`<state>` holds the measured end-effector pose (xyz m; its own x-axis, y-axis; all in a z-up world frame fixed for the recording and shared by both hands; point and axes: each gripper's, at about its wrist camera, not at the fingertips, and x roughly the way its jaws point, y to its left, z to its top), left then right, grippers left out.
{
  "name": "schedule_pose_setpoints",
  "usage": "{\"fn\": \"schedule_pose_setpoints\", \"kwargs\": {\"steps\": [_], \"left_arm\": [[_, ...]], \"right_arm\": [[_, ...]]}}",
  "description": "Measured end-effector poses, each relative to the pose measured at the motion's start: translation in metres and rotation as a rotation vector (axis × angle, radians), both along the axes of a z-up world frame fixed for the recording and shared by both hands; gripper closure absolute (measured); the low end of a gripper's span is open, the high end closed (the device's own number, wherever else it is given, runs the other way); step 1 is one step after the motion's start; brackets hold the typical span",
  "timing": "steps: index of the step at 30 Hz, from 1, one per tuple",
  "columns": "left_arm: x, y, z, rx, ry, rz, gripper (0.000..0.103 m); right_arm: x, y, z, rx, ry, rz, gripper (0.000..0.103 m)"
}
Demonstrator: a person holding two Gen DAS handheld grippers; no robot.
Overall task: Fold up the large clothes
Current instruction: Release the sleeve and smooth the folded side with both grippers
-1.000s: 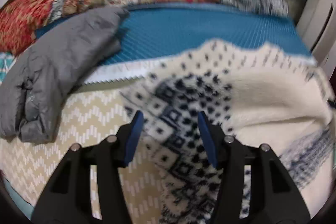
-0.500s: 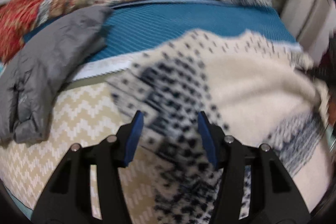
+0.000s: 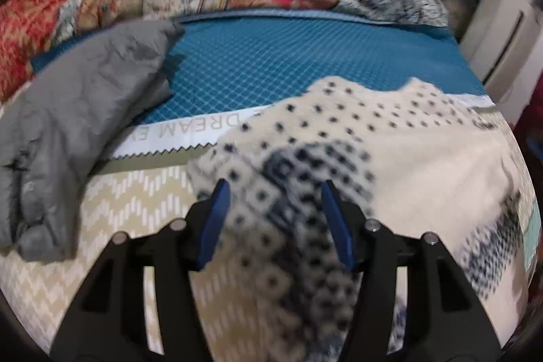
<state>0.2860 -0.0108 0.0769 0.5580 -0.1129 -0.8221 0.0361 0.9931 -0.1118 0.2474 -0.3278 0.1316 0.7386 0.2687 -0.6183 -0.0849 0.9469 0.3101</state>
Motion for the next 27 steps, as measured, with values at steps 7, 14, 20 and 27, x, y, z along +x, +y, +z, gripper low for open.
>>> {"fn": "schedule_pose_setpoints", "kwargs": {"steps": [7, 14, 20, 27], "left_arm": [[0.043, -0.008, -0.03, 0.182, 0.113, 0.036, 0.042], [-0.062, 0.024, 0.047, 0.118, -0.055, -0.007, 0.041], [-0.206, 0.066, 0.018, 0.05, 0.083, 0.023, 0.036], [-0.298, 0.049, 0.002, 0.01, 0.132, 0.059, 0.036]], "right_arm": [[-0.008, -0.03, -0.074, 0.045, 0.22, -0.09, 0.07], [-0.059, -0.038, -0.012, 0.029, 0.125, -0.056, 0.066], [-0.141, -0.054, -0.03, 0.012, 0.221, -0.026, 0.066], [-0.221, -0.075, -0.056, 0.071, 0.304, -0.034, 0.066]]}}
